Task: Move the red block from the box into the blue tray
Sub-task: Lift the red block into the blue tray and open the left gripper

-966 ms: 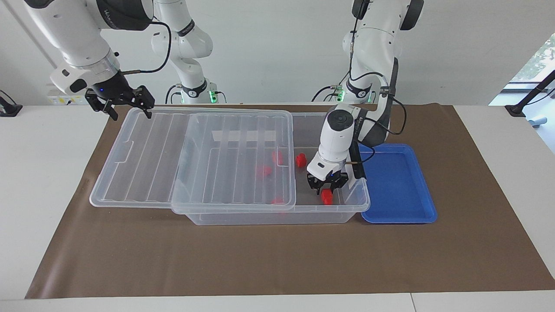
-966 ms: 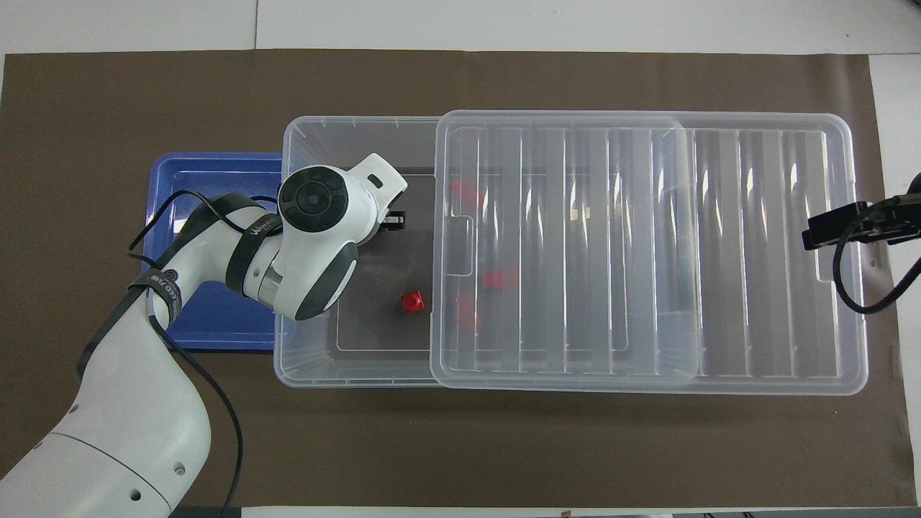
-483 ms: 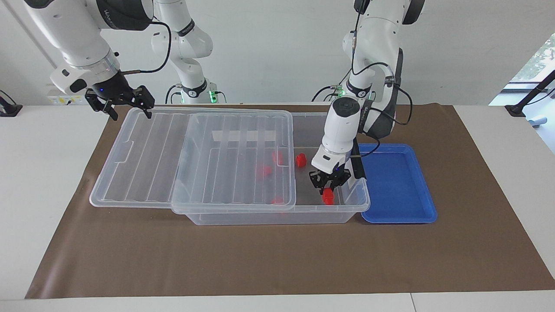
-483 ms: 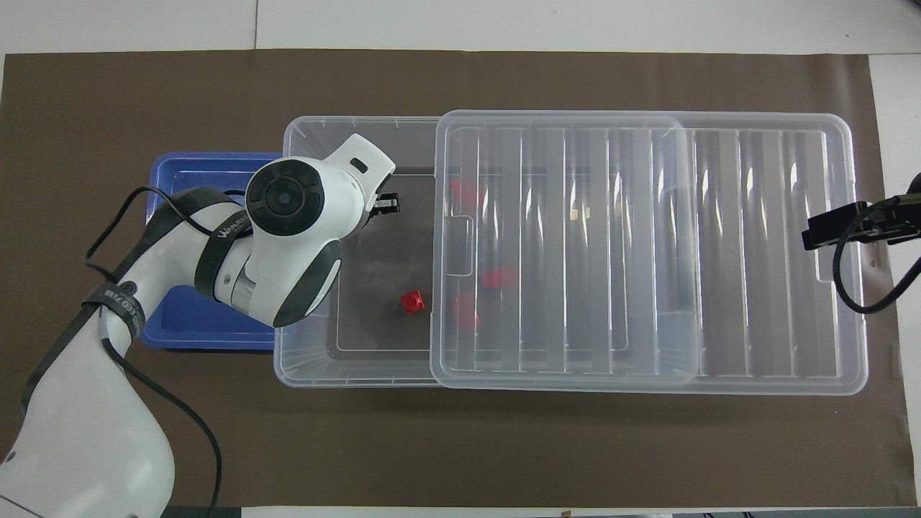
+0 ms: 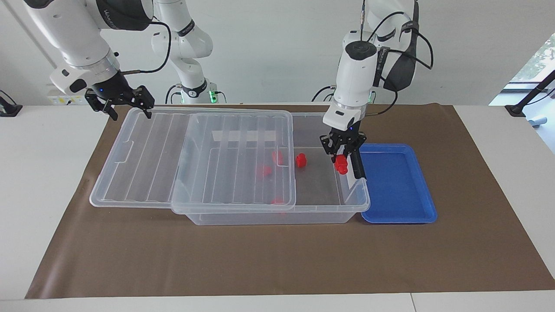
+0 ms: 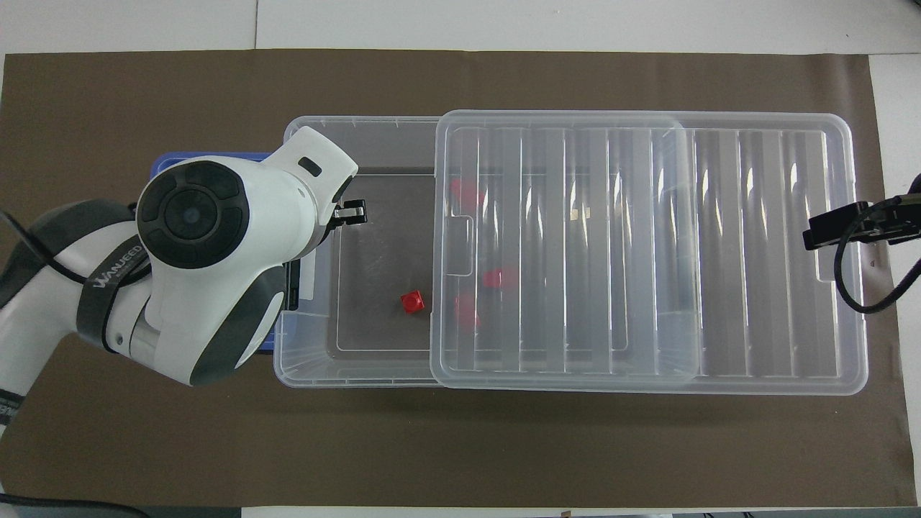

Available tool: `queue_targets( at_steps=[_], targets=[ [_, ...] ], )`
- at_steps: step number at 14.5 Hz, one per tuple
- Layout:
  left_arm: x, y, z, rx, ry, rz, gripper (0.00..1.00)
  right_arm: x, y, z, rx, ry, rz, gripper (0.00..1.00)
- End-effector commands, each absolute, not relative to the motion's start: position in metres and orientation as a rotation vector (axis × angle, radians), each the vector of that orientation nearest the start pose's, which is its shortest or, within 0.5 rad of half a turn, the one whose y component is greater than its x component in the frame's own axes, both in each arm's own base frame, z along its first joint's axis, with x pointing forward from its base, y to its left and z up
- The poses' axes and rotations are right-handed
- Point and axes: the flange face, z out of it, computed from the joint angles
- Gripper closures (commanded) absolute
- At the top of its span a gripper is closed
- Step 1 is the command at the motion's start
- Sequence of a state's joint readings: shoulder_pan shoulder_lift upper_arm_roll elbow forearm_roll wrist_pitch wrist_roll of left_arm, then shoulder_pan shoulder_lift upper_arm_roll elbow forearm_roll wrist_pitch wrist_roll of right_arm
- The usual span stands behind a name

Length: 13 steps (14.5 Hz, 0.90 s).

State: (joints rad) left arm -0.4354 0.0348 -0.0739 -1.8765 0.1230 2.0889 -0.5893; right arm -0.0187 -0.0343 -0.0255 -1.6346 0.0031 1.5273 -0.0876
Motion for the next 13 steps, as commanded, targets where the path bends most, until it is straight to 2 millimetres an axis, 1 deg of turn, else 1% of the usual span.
queue_targets(
  at_steps=[1,2,3,4,5,6,8,9,10,11,12,13],
  targets=[
    [0.509,-0.249,0.522,-3.134,0.015,-0.26,1.0,0.534,-0.034,0.609,-3.133,-0.149,0.099,0.55],
    [0.514,-0.236,0.523,-3.147,0.044,-0.241,1.0,0.534,-0.048,0.607,-3.134,-0.135,0.08,0.86],
    [0.518,-0.224,0.52,-3.151,0.06,-0.229,1.0,0.533,-0.064,0.601,-3.135,-0.121,0.065,1.0],
    [0.522,-0.208,0.513,-3.145,0.076,-0.216,1.0,0.53,-0.079,0.598,-3.134,-0.166,0.044,1.0],
    [0.524,-0.191,0.509,-3.143,0.099,-0.211,1.0,0.528,-0.093,0.591,-3.131,-0.236,0.025,1.0],
    [0.526,-0.173,0.502,-3.149,0.127,-0.201,1.0,0.525,-0.111,0.585,-3.135,-0.261,-0.01,1.0],
    [0.534,-0.135,0.48,-3.148,0.156,-0.231,1.0,0.519,-0.137,0.563,-3.144,-0.222,-0.04,1.0],
    [0.536,-0.122,0.465,-3.146,0.149,-0.238,1.0,0.522,-0.141,0.55,-3.144,-0.212,-0.033,1.0],
    [0.537,-0.11,0.446,-3.144,0.147,-0.241,1.0,0.529,-0.144,0.523,-3.142,-0.205,-0.019,1.0],
    [0.539,-0.097,0.427,-3.142,0.143,-0.26,1.0,0.532,-0.151,0.51,-3.144,-0.195,-0.021,1.0],
    [0.541,-0.089,0.407,-3.142,0.144,-0.282,1.0,0.532,-0.162,0.5,-3.14,-0.181,0.004,1.0],
    [0.543,-0.081,0.385,-3.141,0.141,-0.296,1.0,0.532,-0.169,0.495,-3.136,-0.214,0.011,1.0]
  ],
)
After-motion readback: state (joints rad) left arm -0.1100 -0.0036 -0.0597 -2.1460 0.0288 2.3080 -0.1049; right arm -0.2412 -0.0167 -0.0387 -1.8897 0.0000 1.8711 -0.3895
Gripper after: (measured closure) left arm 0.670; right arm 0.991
